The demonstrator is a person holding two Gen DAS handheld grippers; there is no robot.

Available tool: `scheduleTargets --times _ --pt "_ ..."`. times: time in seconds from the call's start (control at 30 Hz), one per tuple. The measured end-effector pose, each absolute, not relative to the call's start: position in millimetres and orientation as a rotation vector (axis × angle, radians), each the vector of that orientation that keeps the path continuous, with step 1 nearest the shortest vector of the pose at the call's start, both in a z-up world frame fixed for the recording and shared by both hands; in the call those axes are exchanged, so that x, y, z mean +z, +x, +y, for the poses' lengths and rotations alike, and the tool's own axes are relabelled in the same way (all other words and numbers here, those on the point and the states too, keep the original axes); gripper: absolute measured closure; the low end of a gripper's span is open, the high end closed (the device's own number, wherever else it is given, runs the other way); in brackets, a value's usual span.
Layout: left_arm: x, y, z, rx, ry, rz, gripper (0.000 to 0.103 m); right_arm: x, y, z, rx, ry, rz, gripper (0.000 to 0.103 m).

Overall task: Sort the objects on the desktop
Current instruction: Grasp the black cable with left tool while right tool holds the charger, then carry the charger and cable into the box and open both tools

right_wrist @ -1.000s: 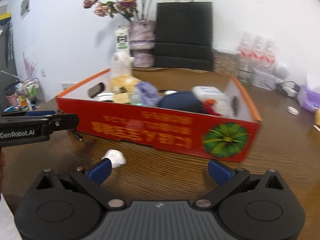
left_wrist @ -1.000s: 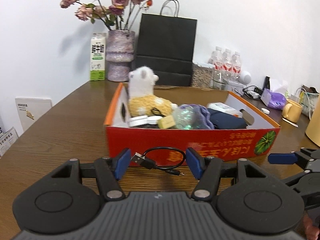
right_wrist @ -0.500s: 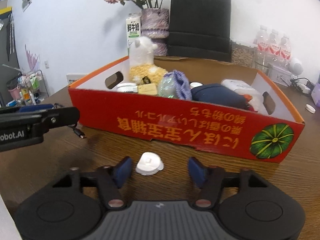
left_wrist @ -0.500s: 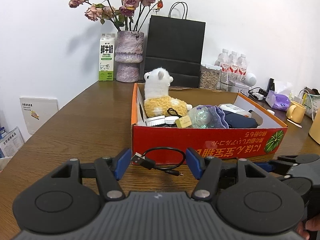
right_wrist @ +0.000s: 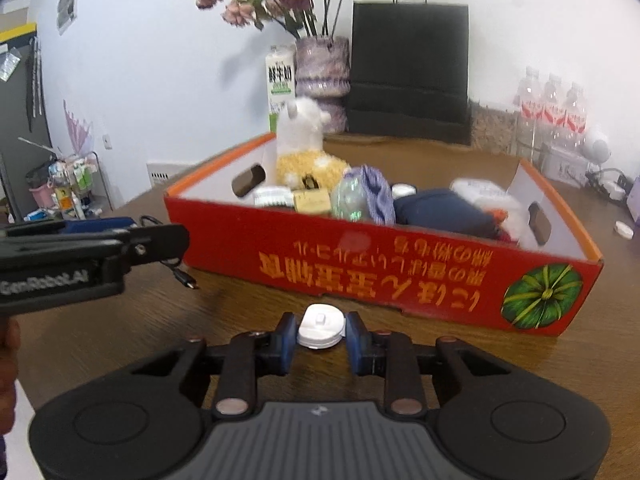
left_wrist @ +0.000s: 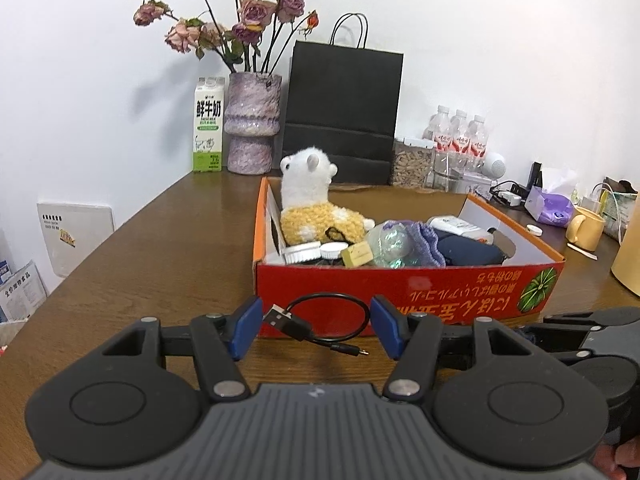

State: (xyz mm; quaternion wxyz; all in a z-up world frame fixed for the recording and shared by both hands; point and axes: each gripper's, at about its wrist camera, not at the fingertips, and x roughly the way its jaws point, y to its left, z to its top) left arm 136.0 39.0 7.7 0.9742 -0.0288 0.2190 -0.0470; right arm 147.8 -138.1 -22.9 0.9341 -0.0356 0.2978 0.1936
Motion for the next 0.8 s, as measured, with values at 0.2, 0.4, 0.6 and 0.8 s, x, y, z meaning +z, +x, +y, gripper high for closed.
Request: scheduleTargets --times 0.2,0.4,0.6,0.8 --pt "28.0 139.1 30.2 -0.112 -0.05 0.384 0.043 9.7 143.7 -150.3 0.401 -0.062 0.511 0.078" --pt "49.0 157.2 13.0 -0.132 -0.031 0.32 0.043 39.7 157.1 -163.5 0.371 -0.06 0.429 0.078" --pt "57.8 186.5 -1.8 -0.138 -0.048 0.296 0.043 51.5 184.3 -174.4 0.352 -0.05 0.395 0.078" --pt "53.9 224.7 -9.1 -0.118 -0.07 0.308 0.043 48.1 223.2 -179.2 0.337 -0.039 0.399 0.078"
